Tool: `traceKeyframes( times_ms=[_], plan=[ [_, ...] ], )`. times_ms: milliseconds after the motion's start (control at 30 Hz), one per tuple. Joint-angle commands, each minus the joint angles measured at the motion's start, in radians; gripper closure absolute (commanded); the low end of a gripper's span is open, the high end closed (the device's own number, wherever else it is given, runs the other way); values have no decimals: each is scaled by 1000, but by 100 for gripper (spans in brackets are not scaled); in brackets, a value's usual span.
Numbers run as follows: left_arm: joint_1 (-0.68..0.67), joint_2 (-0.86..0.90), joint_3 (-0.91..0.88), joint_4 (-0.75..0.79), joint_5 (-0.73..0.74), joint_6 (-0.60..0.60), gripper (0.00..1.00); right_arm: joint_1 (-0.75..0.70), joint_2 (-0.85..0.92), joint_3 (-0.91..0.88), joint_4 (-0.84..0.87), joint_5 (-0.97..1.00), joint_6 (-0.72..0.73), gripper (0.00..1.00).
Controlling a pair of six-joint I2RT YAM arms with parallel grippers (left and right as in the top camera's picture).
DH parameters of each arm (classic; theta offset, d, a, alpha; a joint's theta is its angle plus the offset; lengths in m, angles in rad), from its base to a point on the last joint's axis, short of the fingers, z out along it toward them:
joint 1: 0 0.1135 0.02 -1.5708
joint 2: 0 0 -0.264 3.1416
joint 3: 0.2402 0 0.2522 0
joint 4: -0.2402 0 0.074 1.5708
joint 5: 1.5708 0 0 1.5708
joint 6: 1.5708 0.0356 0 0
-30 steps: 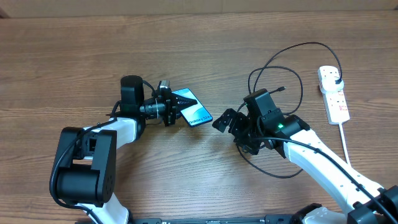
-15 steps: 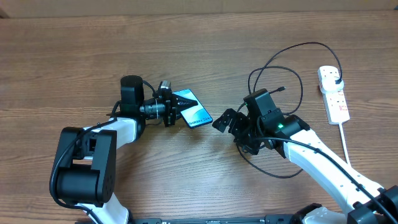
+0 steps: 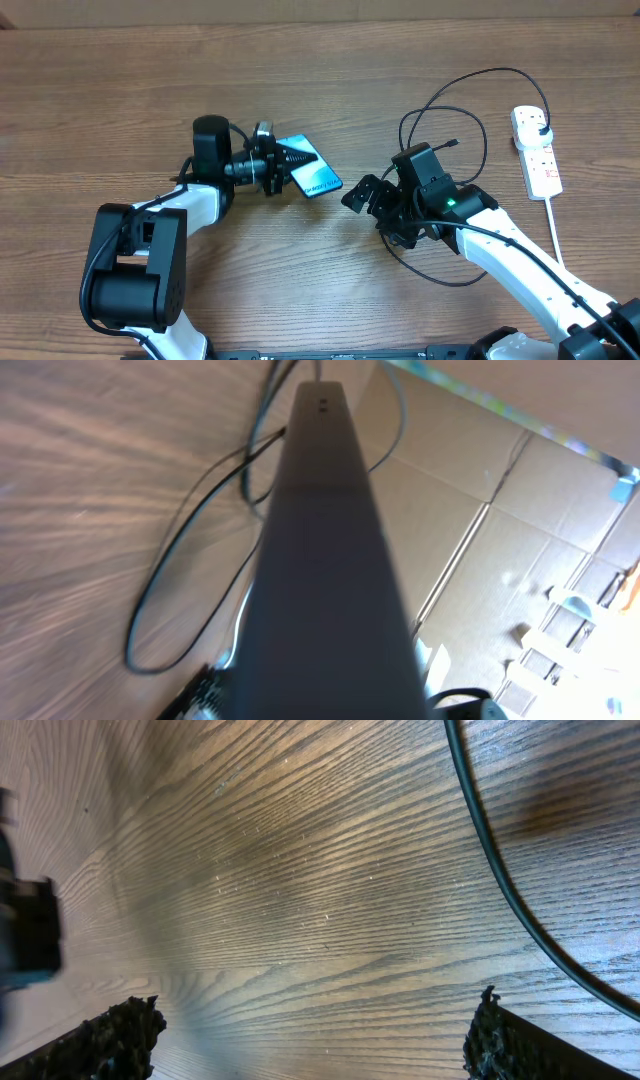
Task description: Plug charger to phone and switch on socket
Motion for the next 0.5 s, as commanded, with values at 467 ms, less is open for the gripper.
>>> traceKeyframes(
  times_ms=[467],
  plan=[
    [-60,43,155,-33,-20,5,96,0,4,27,-3,8,-19,0]
  ],
)
